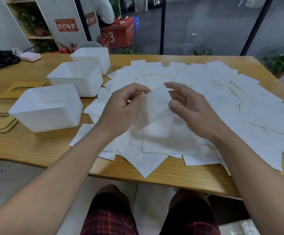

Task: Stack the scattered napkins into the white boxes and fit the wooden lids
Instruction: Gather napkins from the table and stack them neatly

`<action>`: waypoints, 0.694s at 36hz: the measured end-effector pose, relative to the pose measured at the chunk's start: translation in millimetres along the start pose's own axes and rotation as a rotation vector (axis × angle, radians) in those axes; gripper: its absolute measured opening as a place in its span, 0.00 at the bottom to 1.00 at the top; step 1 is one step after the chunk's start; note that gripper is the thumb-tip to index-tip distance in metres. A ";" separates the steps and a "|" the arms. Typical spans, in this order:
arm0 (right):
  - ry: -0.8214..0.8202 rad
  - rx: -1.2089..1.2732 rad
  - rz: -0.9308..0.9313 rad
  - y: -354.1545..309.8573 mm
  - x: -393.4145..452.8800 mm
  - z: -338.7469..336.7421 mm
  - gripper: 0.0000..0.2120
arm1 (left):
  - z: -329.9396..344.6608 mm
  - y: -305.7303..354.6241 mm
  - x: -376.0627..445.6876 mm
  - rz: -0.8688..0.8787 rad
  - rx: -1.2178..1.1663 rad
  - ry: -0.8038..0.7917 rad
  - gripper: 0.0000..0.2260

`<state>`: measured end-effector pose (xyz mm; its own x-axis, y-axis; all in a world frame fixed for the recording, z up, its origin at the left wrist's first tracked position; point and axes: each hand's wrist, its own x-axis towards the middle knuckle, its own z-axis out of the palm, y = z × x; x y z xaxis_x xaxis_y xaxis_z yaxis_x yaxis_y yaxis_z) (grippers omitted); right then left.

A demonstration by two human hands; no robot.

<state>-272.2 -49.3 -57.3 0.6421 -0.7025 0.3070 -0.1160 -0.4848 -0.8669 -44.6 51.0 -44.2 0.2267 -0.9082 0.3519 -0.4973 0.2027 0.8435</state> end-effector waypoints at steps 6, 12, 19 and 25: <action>0.095 0.135 0.041 -14.1 -9.2 5.3 0.14 | 5.9 18.3 3.5 0.041 0.176 -0.224 0.13; 0.224 0.043 0.155 -9.7 -34.5 -1.2 0.10 | -2.5 9.3 -3.6 -0.088 0.172 -0.282 0.12; 0.346 -0.204 0.232 5.2 -59.3 1.3 0.09 | 8.6 -9.3 -25.1 -0.158 0.145 -0.185 0.03; 0.405 -0.306 0.235 15.4 -67.2 12.0 0.13 | 18.3 -20.0 -33.8 -0.107 0.244 -0.144 0.03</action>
<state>-307.9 -3.3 -96.0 0.2373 -0.9247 0.2977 -0.4746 -0.3778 -0.7950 -57.7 71.0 -80.4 0.1762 -0.9658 0.1903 -0.6675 0.0249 0.7442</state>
